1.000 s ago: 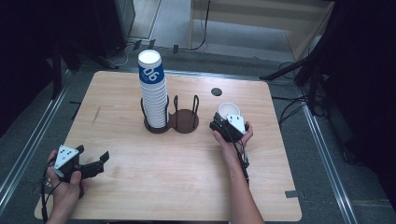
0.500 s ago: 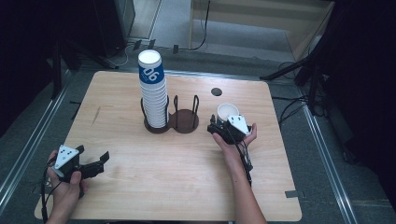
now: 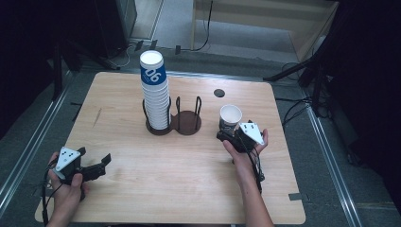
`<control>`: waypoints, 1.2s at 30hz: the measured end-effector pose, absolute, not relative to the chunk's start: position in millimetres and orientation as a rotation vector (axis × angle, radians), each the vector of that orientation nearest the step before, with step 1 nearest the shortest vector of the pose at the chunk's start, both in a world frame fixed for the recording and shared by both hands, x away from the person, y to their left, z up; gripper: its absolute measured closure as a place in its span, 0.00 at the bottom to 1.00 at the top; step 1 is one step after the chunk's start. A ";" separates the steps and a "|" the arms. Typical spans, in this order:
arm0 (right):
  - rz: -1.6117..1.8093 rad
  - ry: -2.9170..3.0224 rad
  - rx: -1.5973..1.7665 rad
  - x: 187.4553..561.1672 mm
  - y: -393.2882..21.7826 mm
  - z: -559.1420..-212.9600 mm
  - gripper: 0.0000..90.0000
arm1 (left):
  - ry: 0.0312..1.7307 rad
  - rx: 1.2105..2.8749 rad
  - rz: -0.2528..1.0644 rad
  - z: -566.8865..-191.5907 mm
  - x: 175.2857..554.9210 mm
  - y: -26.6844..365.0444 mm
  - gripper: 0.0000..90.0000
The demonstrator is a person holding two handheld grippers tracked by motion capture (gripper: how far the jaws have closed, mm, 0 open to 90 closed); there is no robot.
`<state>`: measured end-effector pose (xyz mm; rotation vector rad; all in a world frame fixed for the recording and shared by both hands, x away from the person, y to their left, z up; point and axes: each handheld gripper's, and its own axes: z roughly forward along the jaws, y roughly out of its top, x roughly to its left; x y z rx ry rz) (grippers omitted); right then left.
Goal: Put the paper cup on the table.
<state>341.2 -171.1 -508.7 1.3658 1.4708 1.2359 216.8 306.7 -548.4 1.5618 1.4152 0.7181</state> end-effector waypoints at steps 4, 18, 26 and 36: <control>1.238 1.461 1.367 333.4 -178.7 -509.8 0.00 | 1.415 1.563 0.718 -548.4 217.0 306.6 0.03; 1.218 1.432 1.373 312.0 -206.3 -509.5 0.00 | 1.413 1.571 0.718 -548.4 217.0 306.2 0.03; 1.200 1.396 1.391 300.6 -226.5 -508.9 0.00 | 1.415 1.572 0.721 -548.5 217.0 305.9 0.03; 1.162 1.369 1.421 286.6 -250.7 -514.5 0.00 | 1.416 1.573 0.723 -548.5 217.0 305.6 0.03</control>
